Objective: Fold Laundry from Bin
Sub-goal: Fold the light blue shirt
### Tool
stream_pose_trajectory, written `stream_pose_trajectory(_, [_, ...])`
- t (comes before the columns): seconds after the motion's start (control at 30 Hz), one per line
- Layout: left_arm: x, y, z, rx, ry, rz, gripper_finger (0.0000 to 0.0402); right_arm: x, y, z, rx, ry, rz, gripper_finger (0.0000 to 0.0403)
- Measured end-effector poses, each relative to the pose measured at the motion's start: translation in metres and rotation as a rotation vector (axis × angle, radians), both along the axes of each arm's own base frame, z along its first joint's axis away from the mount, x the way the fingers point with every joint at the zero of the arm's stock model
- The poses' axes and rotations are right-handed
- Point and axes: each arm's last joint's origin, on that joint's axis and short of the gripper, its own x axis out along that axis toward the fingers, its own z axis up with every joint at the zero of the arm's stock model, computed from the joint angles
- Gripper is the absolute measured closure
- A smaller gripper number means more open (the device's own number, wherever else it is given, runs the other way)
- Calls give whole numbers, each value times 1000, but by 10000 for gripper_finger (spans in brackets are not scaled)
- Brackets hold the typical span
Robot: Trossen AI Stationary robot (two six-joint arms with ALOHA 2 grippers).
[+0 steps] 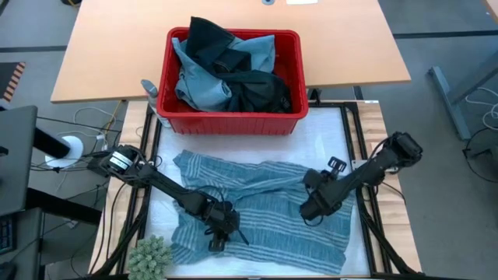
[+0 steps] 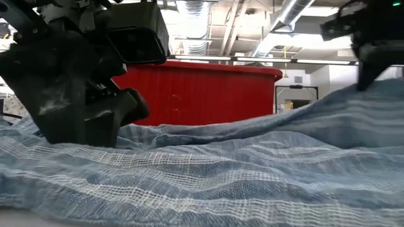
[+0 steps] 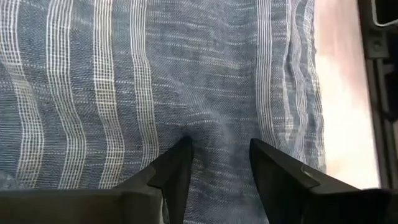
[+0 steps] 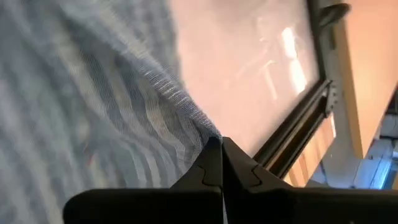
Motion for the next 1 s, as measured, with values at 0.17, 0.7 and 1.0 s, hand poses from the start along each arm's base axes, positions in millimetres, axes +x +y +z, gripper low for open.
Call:
stream_pose_trajectory(0.17, [-4, -3, 1, -91, 81, 45, 245, 10, -22, 2, -46, -81, -137, 386])
stream_pose_trajectory(0.7, [-13, -18, 0, -247, 262, 179, 245, 29, -111, 5, -219, -92, -333, 373])
stream_pose_trajectory(1.0, [-13, -16, 9, -315, 360, 248, 245, 34, -147, 12, -211, -26, -322, 299])
